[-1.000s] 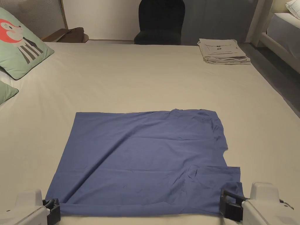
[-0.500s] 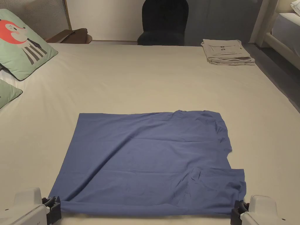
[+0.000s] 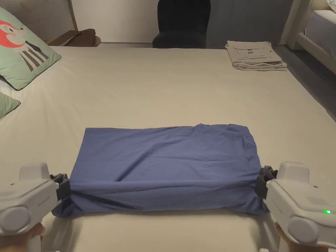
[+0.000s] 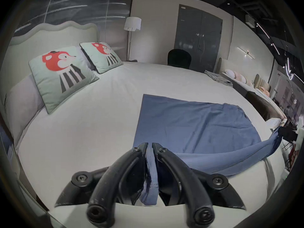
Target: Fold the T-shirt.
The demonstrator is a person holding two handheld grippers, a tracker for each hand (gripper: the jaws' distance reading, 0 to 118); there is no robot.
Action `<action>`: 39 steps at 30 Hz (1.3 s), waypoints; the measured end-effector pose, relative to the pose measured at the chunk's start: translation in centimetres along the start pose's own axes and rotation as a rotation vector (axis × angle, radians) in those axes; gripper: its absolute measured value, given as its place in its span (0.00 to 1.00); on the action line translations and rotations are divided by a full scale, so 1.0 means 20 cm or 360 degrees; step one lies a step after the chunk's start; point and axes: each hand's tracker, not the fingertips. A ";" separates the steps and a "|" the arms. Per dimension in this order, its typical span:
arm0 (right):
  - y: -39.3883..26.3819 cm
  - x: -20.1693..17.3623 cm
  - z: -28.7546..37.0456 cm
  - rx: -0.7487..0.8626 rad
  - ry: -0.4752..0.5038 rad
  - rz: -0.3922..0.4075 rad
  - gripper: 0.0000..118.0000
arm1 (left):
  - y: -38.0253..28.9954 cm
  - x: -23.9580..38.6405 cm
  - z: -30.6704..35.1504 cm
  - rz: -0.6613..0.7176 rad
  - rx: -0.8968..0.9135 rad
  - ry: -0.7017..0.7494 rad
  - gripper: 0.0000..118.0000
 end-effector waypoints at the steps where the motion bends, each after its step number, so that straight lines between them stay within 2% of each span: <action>1: 0.02 -0.01 -0.05 -0.0002 -0.0002 0.0005 0.04 | 0.04 0.01 -0.05 -0.0017 -0.0007 0.0003 0.03; 10: 0.07 -0.01 -0.54 -0.0181 -0.0078 0.0026 0.04 | 0.19 0.07 -0.52 -0.0048 -0.0137 0.0012 0.03; 16: 0.00 0.04 -0.78 -0.0411 -0.0067 -0.0095 0.04 | 0.14 0.10 -0.75 -0.0080 -0.0347 0.0085 0.03; 18: -0.03 0.06 -0.79 -0.0456 -0.0073 -0.0156 0.04 | 0.11 0.11 -0.76 -0.0100 -0.0383 0.0099 0.03; 21: -0.05 0.09 -0.78 -0.0476 -0.0071 -0.0168 0.04 | 0.09 0.13 -0.74 -0.0109 -0.0358 0.0112 0.06; 22: -0.04 0.08 -0.76 -0.0464 -0.0066 -0.0161 0.07 | 0.10 0.13 -0.72 -0.0103 -0.0355 0.0120 0.13; 23: -0.02 0.08 -0.74 -0.0462 -0.0067 -0.0154 0.14 | 0.11 0.14 -0.70 -0.0093 -0.0352 0.0126 0.27; 24: 0.00 0.07 -0.71 -0.0462 -0.0080 -0.0154 0.29 | 0.13 0.14 -0.68 -0.0088 -0.0345 0.0129 0.52; 25: 0.03 0.06 -0.67 -0.0443 -0.0091 -0.0157 0.44 | 0.14 0.15 -0.64 -0.0082 -0.0317 0.0122 0.68; 26: 0.05 0.05 -0.63 -0.0384 -0.0092 -0.0144 0.58 | 0.16 0.15 -0.60 -0.0065 -0.0266 0.0076 0.81; 27: 0.09 0.05 -0.58 -0.0306 -0.0063 -0.0125 0.74 | 0.18 0.16 -0.55 -0.0033 -0.0214 0.0030 0.86; 28: 0.12 0.04 -0.52 -0.0238 -0.0044 -0.0106 0.83 | 0.21 0.17 -0.48 -0.0006 -0.0150 -0.0003 0.86; 29: 0.16 0.01 -0.45 -0.0174 -0.0030 -0.0082 0.86 | 0.24 0.19 -0.42 0.0019 -0.0073 -0.0033 0.86; 34: 0.35 -0.08 -0.10 0.0178 0.0034 0.0032 0.86 | 0.35 0.30 -0.05 0.0004 0.0346 -0.0104 0.86; 39: 0.41 -0.14 0.19 0.0468 -0.0006 0.0140 0.86 | 0.37 0.40 0.25 -0.0098 0.0664 -0.0161 0.86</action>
